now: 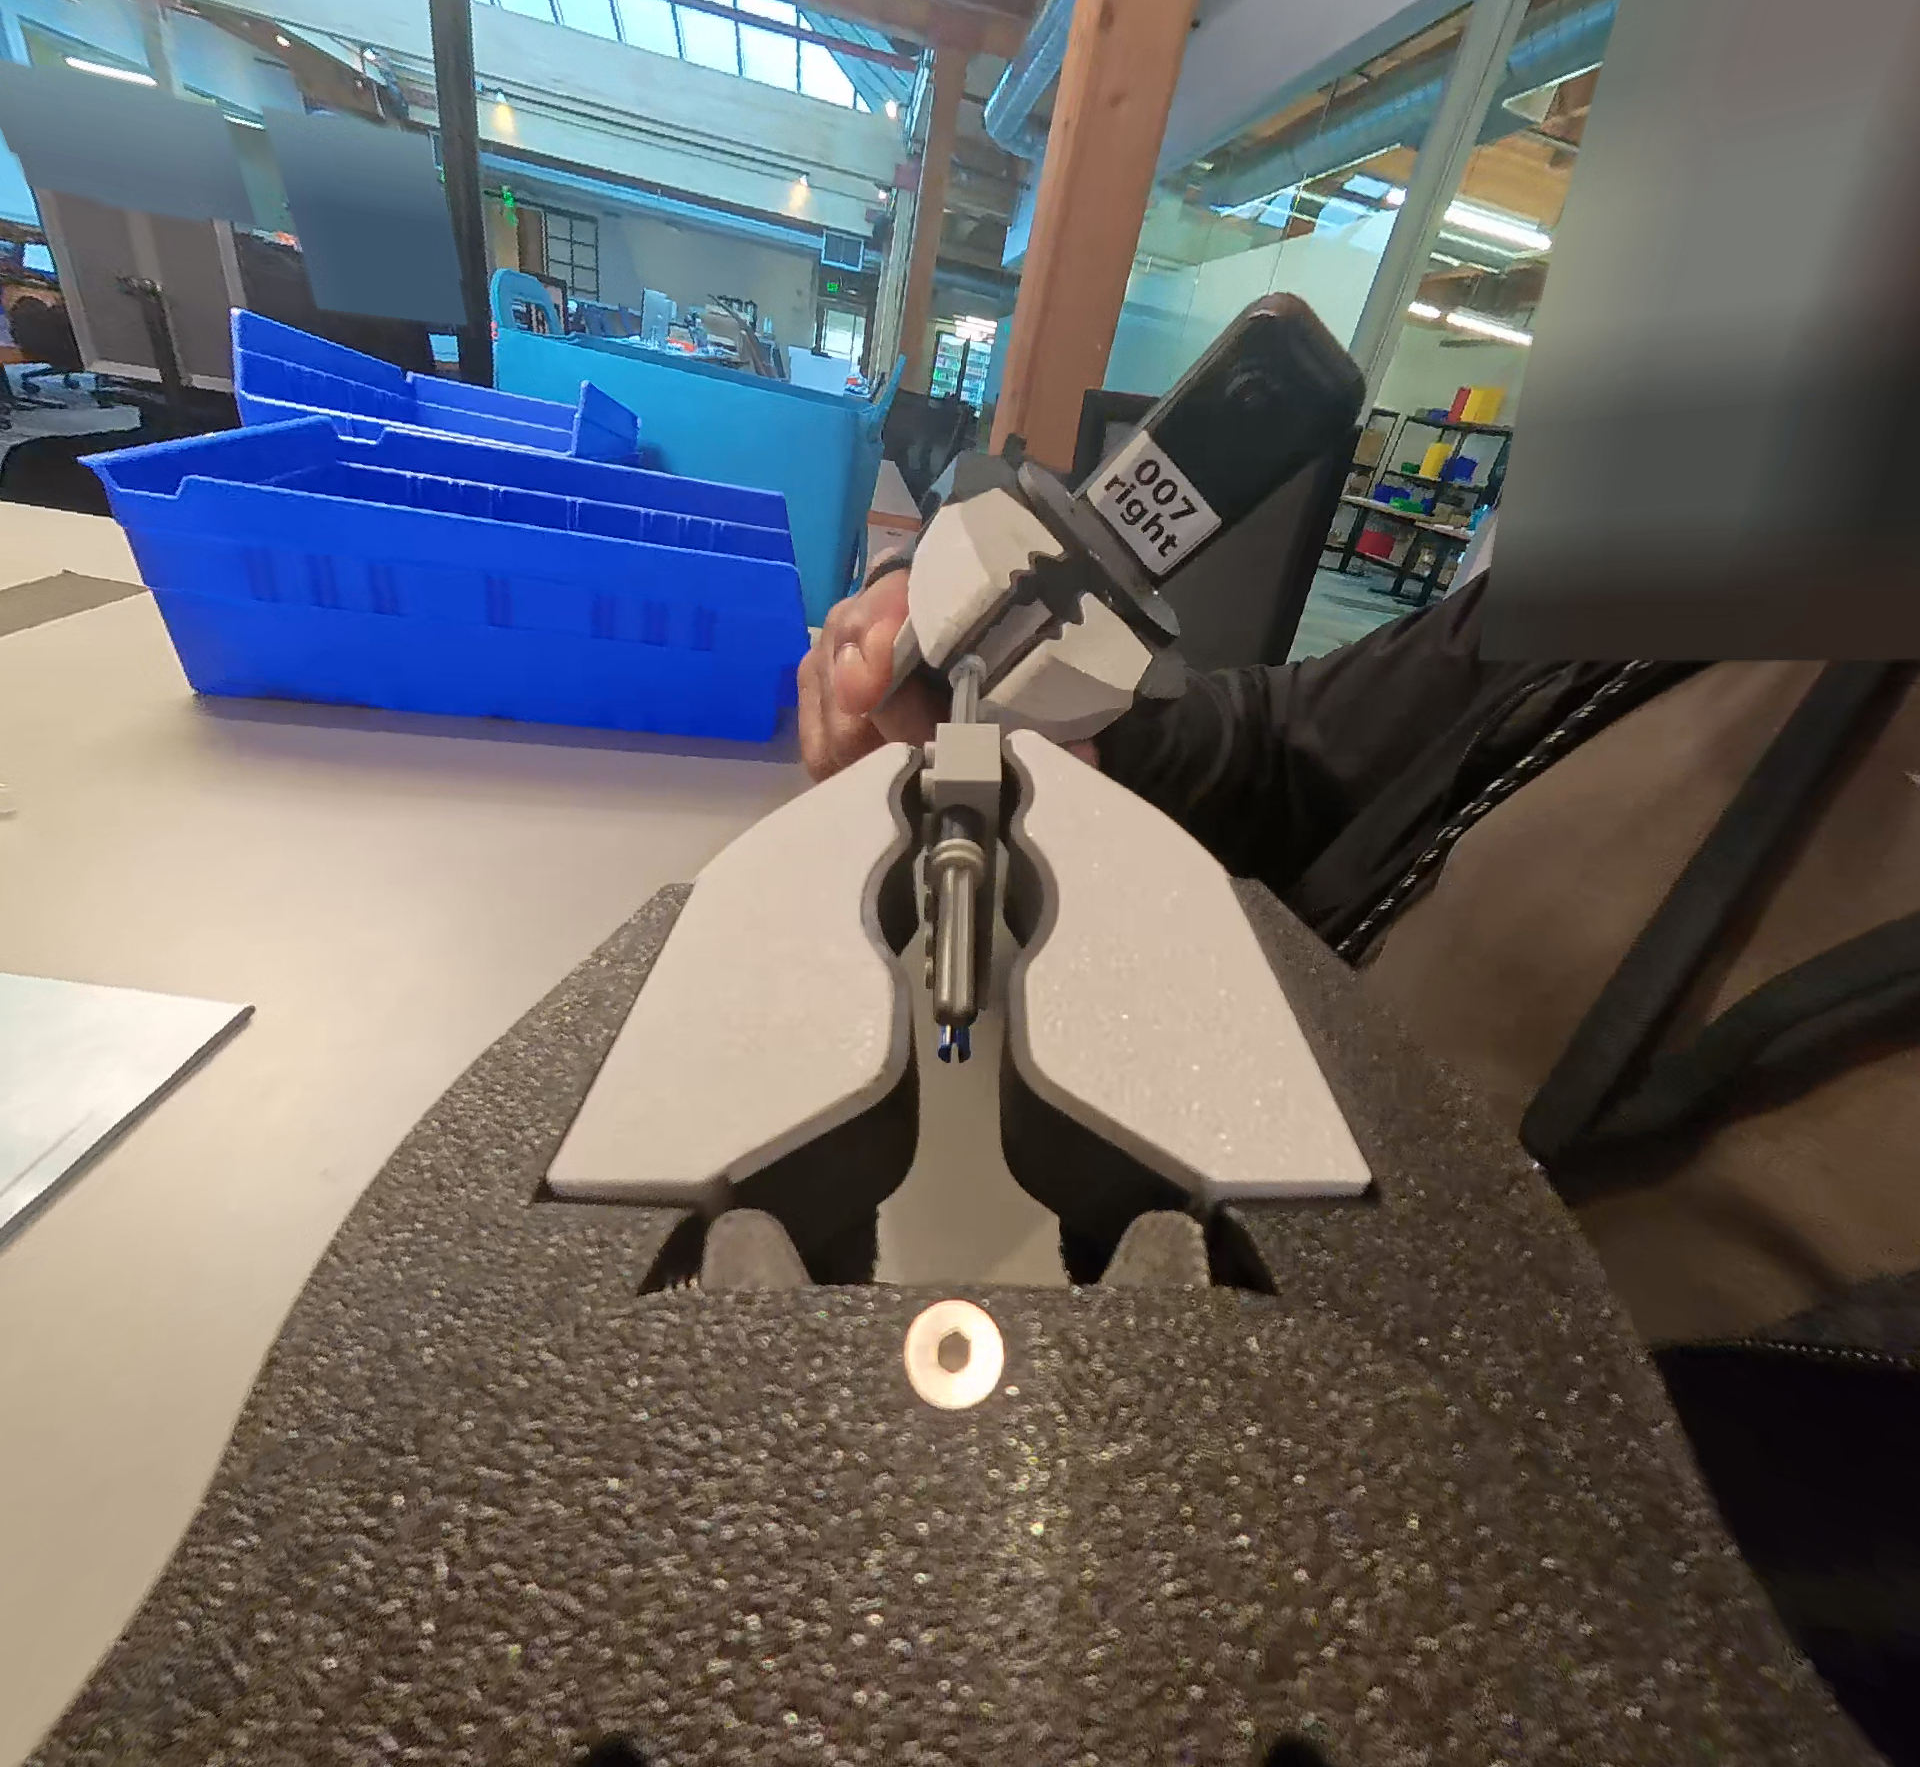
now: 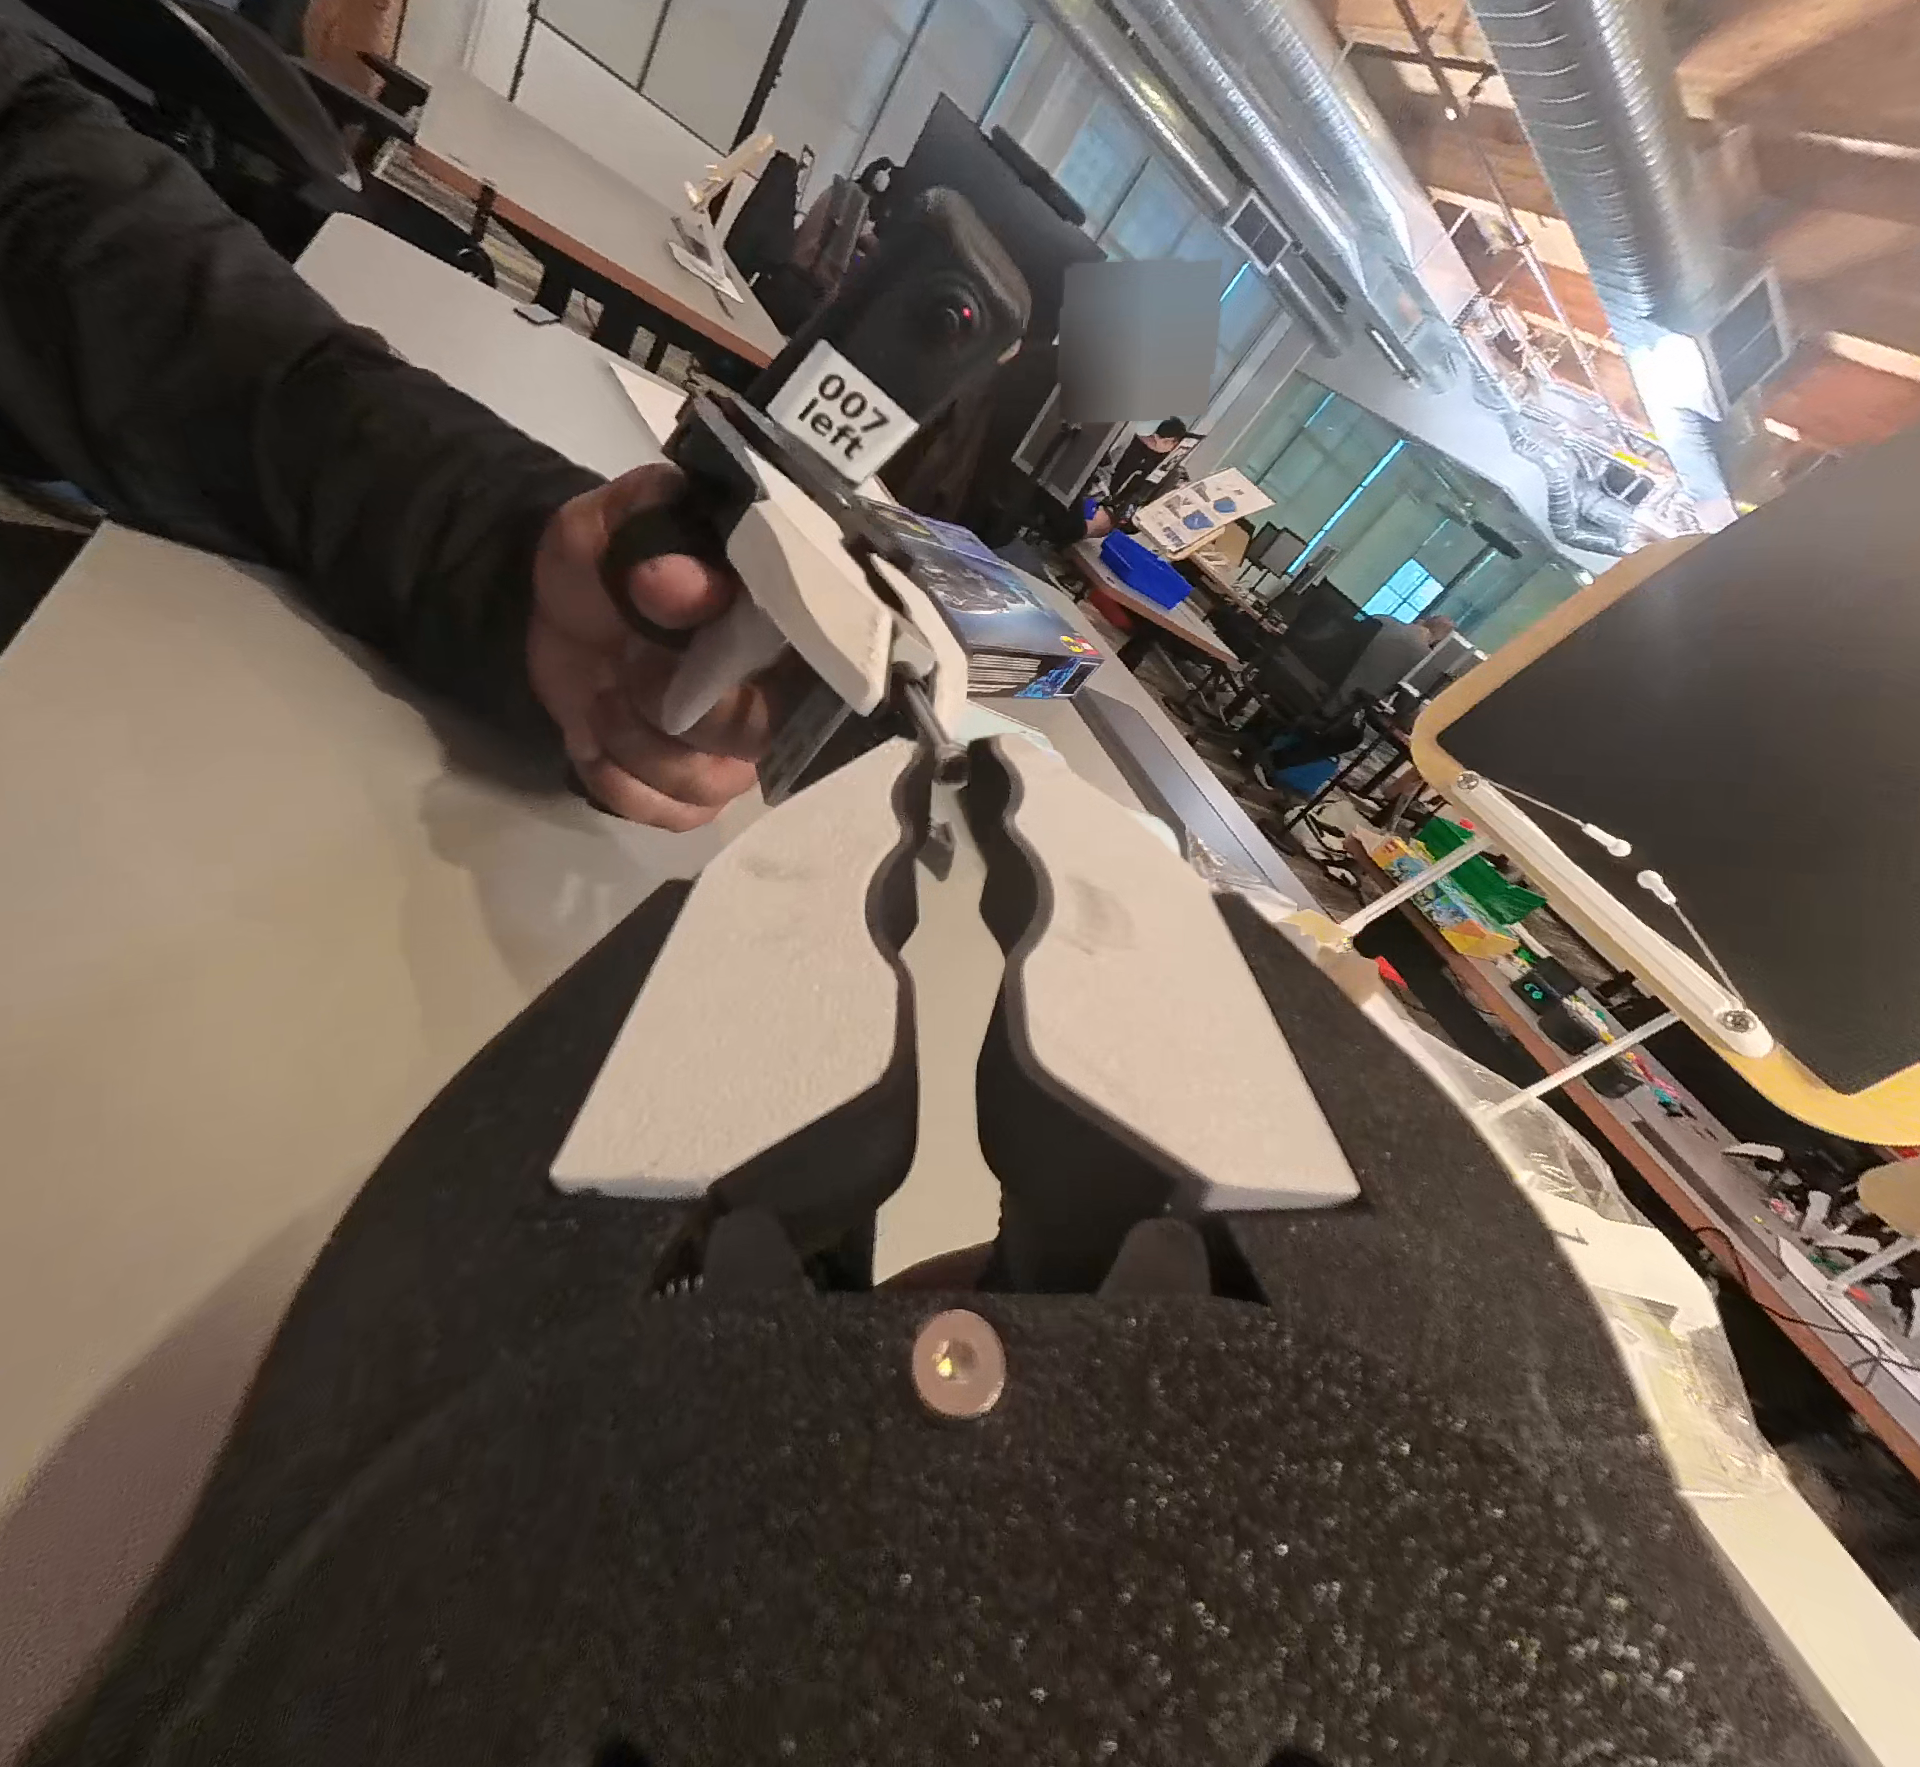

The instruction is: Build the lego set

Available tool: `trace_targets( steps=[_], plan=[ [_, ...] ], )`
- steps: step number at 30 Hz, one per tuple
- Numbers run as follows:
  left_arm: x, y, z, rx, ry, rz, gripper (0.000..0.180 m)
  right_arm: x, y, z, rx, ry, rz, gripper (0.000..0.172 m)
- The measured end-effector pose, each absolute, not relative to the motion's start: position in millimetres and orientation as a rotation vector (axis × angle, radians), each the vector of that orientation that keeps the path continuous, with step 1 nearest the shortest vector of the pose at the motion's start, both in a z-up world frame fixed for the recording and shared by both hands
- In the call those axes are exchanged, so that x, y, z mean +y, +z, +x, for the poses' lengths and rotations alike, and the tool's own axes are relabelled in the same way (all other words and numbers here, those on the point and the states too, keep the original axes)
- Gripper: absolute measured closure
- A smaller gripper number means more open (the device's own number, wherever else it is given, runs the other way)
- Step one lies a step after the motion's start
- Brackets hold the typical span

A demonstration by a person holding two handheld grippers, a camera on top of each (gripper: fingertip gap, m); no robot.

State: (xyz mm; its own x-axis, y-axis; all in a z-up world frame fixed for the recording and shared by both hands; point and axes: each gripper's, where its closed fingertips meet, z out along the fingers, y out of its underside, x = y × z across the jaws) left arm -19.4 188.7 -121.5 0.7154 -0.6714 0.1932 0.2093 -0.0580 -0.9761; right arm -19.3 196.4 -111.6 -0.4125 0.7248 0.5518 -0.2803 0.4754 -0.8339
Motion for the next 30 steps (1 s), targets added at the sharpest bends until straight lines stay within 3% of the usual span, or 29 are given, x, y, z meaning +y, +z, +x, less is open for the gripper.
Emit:
trace_targets(
  steps=[18, 30],
  plan=[
    [184.8, -123.9, -12.3, 0.565, -0.498, -1.500, 0.169, 191.2, -120.5, -11.6, -1.783, 1.395, -0.455, 0.165],
    [182.2, -124.9, 0.1, 0.629, -0.528, -1.543, 0.168, 173.3, -155.2, -15.9, -1.943, 1.223, -0.381, 0.164]
  ],
)
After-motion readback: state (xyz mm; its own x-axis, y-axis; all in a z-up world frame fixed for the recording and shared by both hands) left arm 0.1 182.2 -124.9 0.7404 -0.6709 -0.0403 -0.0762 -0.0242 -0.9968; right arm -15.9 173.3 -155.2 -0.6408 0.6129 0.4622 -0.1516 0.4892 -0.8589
